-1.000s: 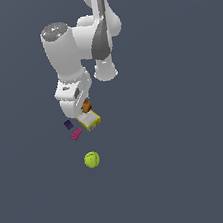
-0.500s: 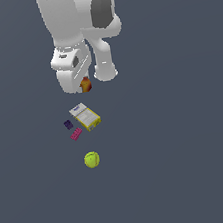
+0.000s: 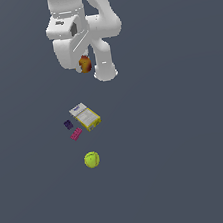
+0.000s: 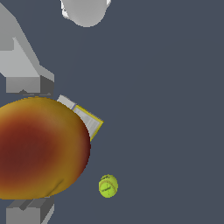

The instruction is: Pick up a designated object from a clutter of objects.

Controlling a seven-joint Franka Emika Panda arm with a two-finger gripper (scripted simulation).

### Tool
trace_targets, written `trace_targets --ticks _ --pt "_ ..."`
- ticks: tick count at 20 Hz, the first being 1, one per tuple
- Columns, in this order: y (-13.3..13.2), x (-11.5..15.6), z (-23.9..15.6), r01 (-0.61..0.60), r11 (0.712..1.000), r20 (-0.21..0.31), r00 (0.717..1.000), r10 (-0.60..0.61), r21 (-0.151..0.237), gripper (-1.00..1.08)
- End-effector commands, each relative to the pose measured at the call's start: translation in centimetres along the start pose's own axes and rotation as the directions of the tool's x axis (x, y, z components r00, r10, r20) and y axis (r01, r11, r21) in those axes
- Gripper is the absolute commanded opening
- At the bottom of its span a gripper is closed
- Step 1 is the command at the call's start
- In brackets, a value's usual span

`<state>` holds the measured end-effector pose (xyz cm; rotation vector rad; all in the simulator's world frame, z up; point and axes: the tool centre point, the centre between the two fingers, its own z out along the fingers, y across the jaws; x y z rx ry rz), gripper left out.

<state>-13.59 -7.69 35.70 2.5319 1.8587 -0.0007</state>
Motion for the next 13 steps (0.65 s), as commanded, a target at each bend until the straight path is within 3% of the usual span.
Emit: trace_targets --ticks 1,13 --pt "-0.5 0.1 -1.3 0.000 1.000 0.000 1.000 0.000 0.000 -1.00" --pt "-1.2 0.3 -3.2 0.000 1.000 -0.001 1.000 0.000 0.000 -1.00"
